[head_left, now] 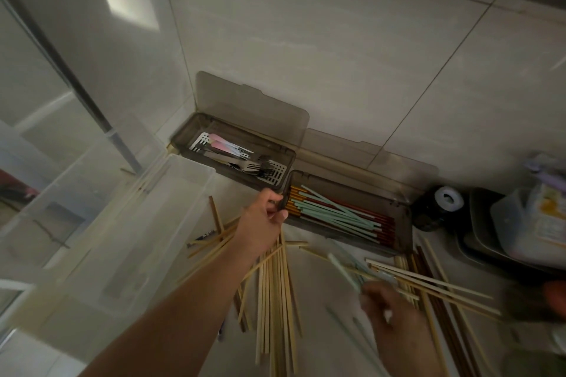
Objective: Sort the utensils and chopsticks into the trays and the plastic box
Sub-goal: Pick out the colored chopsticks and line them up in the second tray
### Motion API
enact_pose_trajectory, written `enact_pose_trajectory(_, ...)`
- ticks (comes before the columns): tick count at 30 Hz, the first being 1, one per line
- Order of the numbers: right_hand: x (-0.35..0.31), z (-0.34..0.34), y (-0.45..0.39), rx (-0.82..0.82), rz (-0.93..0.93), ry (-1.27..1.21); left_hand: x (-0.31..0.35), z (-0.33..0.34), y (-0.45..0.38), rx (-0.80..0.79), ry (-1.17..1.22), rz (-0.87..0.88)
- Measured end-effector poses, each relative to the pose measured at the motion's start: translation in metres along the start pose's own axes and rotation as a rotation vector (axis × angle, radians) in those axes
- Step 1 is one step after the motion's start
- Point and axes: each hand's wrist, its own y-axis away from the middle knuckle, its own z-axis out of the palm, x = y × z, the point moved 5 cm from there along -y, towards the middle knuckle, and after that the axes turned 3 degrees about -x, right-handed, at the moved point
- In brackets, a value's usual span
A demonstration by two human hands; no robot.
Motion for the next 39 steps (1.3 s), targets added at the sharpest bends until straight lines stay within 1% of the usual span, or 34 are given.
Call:
enact_pose_trajectory(3, -0.025, -0.023, -0.043, 0.040, -0.165, -0.009, -0.001, 0.000, 0.000, 0.000, 0.005, -0.002)
enact_pose_trajectory(5, -0.035, -0.029, -0.073, 0.048, -0.253, 0.042, -0.001, 0.000, 0.000, -0.006, 0.009, -0.002)
enact_pose_trajectory(6, -0.037, -0.026, -0.088, 0.027, -0.273, 0.087, -0.001, 0.000, 0.000, -0.009, 0.011, 0.000)
enact_pose_trajectory(9, -0.032, -0.005, -0.128, -0.123, -0.249, 0.193, 0.000, -0.001, 0.000, -0.013, 0.025, 0.002)
enact_pose_trajectory(11, -0.025, 0.010, -0.144, -0.243, -0.200, 0.189, -0.001, -0.001, -0.001, -0.016, 0.026, 0.004)
enact_pose_trajectory(13, -0.020, 0.023, -0.150, -0.320, -0.201, 0.196, -0.003, 0.000, -0.002, -0.016, 0.032, 0.009)
enact_pose_trajectory(15, -0.018, 0.029, -0.153, -0.338, -0.237, 0.223, -0.006, 0.000, -0.002, -0.015, 0.050, 0.010)
enact_pose_trajectory(20, -0.010, 0.023, -0.153, -0.356, -0.191, 0.138, -0.007, 0.000, -0.003, -0.016, 0.054, 0.009)
enact_pose_trajectory(21, -0.009, 0.019, -0.150, -0.342, -0.187, 0.133, -0.006, 0.000, -0.003, -0.014, 0.051, 0.006)
enact_pose_trajectory(22, -0.007, 0.013, -0.144, -0.295, -0.190, 0.135, -0.006, 0.000, -0.003, -0.013, 0.047, 0.002)
enact_pose_trajectory(25, -0.004, -0.015, -0.115, 0.022, -0.278, 0.128, -0.004, 0.000, -0.002, -0.019, 0.045, -0.007)
enact_pose_trajectory(26, -0.002, -0.022, -0.100, 0.095, -0.303, 0.119, -0.004, 0.000, -0.002, -0.019, 0.044, -0.010)
enact_pose_trajectory(28, 0.003, -0.027, -0.067, 0.153, -0.329, 0.164, -0.004, -0.001, -0.002, -0.015, 0.040, -0.010)
enact_pose_trajectory(30, 0.015, -0.020, -0.035, 0.129, -0.313, 0.252, -0.004, 0.000, -0.003, -0.012, 0.038, -0.001)
enact_pose_trajectory(32, 0.029, -0.003, -0.005, 0.004, -0.271, 0.330, -0.003, 0.000, -0.003, -0.015, 0.035, 0.008)
enact_pose_trajectory(33, 0.034, 0.006, 0.008, -0.053, -0.284, 0.397, -0.003, -0.001, -0.002, -0.015, 0.033, 0.013)
enact_pose_trajectory(35, 0.039, 0.017, 0.030, -0.110, -0.337, 0.492, -0.002, -0.001, -0.002, -0.007, 0.031, 0.025)
enact_pose_trajectory(36, 0.040, 0.019, 0.036, -0.117, -0.325, 0.494, -0.002, -0.001, -0.002, -0.002, 0.032, 0.028)
enact_pose_trajectory(39, 0.035, 0.022, 0.046, -0.012, -0.327, 0.547, -0.001, -0.001, 0.000, 0.003, 0.032, 0.029)
